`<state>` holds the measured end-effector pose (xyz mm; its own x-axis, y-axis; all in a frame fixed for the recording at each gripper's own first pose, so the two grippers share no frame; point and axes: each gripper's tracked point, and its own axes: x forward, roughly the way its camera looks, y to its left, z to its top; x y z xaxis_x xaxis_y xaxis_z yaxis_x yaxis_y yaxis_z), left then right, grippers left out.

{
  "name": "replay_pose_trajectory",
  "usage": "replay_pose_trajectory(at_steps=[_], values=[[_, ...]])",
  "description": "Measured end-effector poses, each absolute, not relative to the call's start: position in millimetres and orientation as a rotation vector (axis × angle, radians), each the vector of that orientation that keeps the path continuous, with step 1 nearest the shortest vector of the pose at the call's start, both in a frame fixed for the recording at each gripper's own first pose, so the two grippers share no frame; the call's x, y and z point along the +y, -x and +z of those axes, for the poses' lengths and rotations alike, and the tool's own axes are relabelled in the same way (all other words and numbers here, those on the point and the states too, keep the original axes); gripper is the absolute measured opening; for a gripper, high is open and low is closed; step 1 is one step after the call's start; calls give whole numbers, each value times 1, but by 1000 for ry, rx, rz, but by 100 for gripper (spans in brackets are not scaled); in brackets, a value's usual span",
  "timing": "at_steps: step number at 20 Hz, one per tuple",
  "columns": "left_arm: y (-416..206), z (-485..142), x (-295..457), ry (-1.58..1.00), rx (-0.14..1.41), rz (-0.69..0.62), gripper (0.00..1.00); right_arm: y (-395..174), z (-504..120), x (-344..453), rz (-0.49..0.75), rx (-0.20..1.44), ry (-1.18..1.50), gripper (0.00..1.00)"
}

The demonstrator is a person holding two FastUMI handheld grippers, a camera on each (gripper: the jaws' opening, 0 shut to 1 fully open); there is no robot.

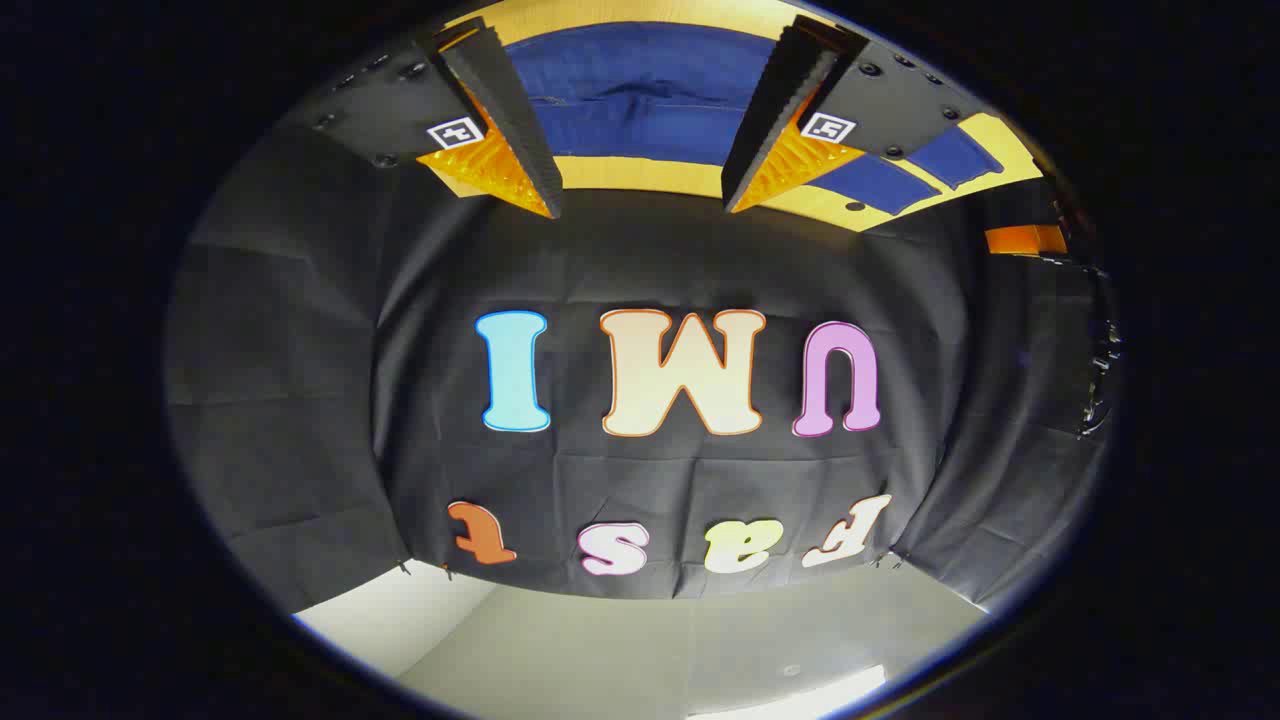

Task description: Grasp the waist and the cuffs of the jeans and fold them to make the two legs overlap; first hold the waist and fold one-third of the jeans toward the cuffs, then hold the cuffs and fold the remaining one-third in the same direction to finish folding.

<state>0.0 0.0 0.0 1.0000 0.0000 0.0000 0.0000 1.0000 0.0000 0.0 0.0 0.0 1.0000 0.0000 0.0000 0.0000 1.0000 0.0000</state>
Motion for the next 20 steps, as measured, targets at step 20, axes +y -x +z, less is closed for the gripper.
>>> replay_pose_trajectory(at_steps=[20], values=[[5, -50, 34, -94, 144, -160, 95, 18, -38, 34, 14, 129, 14, 98]])
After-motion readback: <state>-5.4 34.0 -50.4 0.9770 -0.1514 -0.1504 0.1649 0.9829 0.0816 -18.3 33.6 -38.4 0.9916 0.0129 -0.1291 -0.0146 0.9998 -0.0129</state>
